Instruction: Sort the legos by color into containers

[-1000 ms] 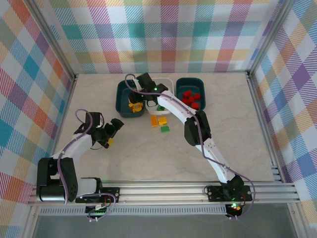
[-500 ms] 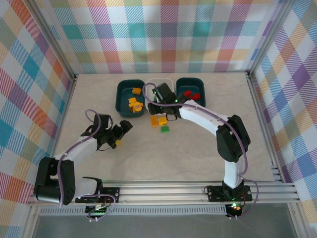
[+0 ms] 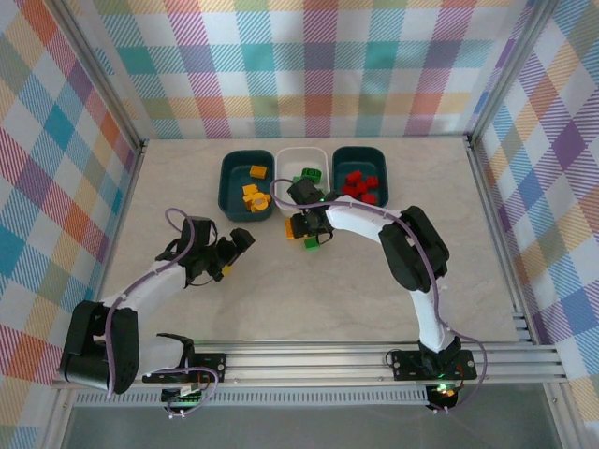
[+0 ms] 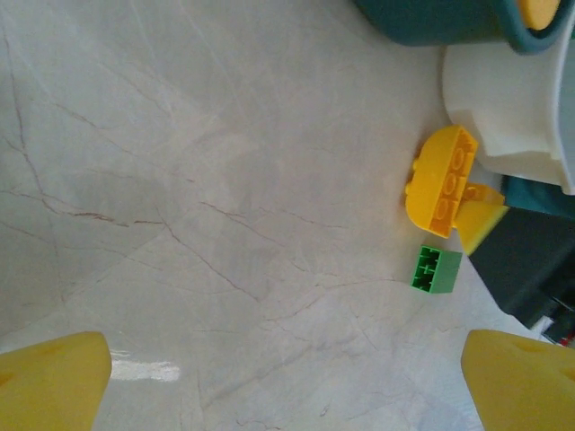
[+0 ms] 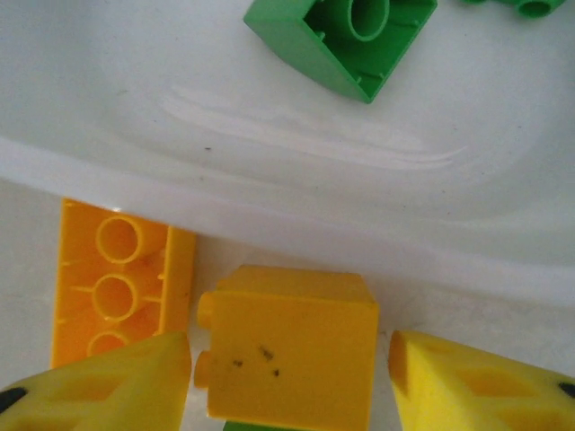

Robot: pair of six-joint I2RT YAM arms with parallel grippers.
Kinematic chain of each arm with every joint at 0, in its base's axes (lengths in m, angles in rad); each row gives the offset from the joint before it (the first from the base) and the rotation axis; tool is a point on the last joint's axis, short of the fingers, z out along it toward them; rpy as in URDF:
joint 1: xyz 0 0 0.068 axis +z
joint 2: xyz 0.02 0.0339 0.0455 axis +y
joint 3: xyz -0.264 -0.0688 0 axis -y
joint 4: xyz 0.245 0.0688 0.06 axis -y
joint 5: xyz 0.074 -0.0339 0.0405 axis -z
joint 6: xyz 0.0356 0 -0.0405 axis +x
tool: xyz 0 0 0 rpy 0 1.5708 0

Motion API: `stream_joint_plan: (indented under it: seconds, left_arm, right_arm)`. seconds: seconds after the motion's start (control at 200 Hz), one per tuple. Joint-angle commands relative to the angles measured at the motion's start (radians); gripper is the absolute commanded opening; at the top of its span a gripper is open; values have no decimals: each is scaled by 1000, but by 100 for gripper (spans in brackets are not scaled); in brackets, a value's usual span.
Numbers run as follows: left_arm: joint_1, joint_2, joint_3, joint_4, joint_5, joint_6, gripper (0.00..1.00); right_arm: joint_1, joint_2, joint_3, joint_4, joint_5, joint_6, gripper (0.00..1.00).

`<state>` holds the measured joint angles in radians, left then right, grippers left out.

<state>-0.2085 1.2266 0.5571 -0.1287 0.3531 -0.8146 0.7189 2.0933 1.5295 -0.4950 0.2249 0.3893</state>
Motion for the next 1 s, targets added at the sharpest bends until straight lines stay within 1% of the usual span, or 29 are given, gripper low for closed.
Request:
stream_joint_plan:
  seconds: [0.0, 0.105, 0.155, 0.24, 0.345, 0.41, 0.475, 0.525, 0.605, 0.655, 0.765, 0.875, 0.93, 0.995]
  left_arm:
    - [-9, -25, -2, -31, -22, 6, 100]
    - [-9, -22, -2, -31, -27, 6, 100]
    - [-9, -19, -2, -29, -25, 5, 100]
    - [-9, -13, 7, -32, -26, 10, 100]
    - [-9, -7, 23, -44, -38, 21, 100]
    - [-8, -7, 30, -48, -60, 22, 100]
    - [1, -1, 28, -45, -79, 13, 100]
    - [14, 6, 19, -40, -91, -4, 100]
    - [46, 25, 4, -7, -57, -36, 100]
    - [61, 35, 5, -7, -39, -38, 100]
    - [88, 27, -4, -51, -39, -31, 100]
    - [108, -9, -41, -63, -33, -28, 100]
    - [112, -24, -52, -67, -27, -21, 100]
    - [113, -35, -53, -72, -14, -8, 100]
  right_arm:
    - [-9, 12, 27, -7, 9, 15, 52]
    - [-9, -13, -3, 10, 11, 0, 40]
    - [-9, -33, -27, 22, 10, -3, 36]
    - [-7, -97, -82, 38, 2, 3, 33]
    - [0, -214, -167, 44, -10, 12, 32]
    - [3, -268, -183, 33, -17, 10, 32]
    - [3, -292, -160, 28, -36, 4, 32]
    - [3, -282, -117, 35, -62, -2, 31]
    - [4, -219, -23, 56, -117, -10, 31]
    - [5, -161, 39, 81, -156, -17, 31]
    - [6, -12, 245, 89, -221, -52, 31]
    - [10, 110, 406, 123, -255, -108, 31]
    - [8, 189, 525, 94, -275, -127, 31]
    - [10, 301, 704, -9, -273, -143, 35]
